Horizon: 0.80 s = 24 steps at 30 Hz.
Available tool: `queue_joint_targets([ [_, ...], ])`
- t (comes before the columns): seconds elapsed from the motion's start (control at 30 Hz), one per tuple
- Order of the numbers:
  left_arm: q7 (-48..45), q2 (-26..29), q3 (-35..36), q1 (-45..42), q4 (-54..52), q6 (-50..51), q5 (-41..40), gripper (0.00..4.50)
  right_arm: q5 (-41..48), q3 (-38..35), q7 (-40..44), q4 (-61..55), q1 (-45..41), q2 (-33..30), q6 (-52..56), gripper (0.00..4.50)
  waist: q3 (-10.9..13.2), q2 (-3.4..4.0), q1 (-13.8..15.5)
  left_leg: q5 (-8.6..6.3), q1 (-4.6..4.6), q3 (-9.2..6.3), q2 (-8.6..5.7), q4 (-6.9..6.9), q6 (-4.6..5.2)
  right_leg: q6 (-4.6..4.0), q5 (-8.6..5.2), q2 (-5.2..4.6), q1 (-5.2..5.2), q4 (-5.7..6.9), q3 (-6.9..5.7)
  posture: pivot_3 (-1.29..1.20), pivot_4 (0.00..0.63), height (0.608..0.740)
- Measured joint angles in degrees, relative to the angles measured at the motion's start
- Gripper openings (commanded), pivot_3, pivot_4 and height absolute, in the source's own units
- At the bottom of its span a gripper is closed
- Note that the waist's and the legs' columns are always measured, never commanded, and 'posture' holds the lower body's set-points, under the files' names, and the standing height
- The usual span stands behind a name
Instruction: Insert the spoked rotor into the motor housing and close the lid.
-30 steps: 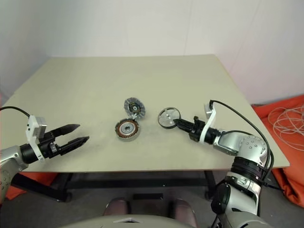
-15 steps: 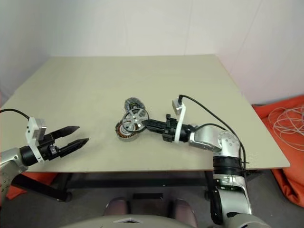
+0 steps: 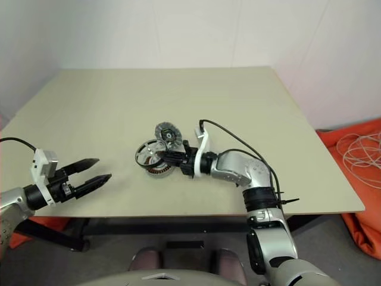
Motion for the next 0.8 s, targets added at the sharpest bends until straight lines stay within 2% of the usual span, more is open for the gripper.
queue_joint_targets([
  [0.47, 0.9, 0.0, 0.4, 1.0, -1.4, 0.0, -0.5, 4.50, -17.1, -3.0, 8.1, 8.4, -2.9, 3.8, -1.4, 0.30, 0.0, -0.12, 0.0, 0.04, 0.05, -0.01, 0.02, 0.11, -0.07, 0.00, 0.00, 0.00, 0.04, 0.10, 0.01, 0.00, 0.000, 0.740],
  [0.8, 1.0, 0.0, 0.5, 0.8, -1.4, 0.0, -0.5, 4.50, -23.2, -8.0, 10.5, 8.5, -3.0, 5.1, 0.0, 0.30, 0.0, -0.12, 0.0, 0.05, 0.08, -0.01, 0.02, 0.11, -0.09, -0.01, 0.01, 0.00, 0.06, 0.14, 0.01, 0.00, 0.000, 0.740],
])
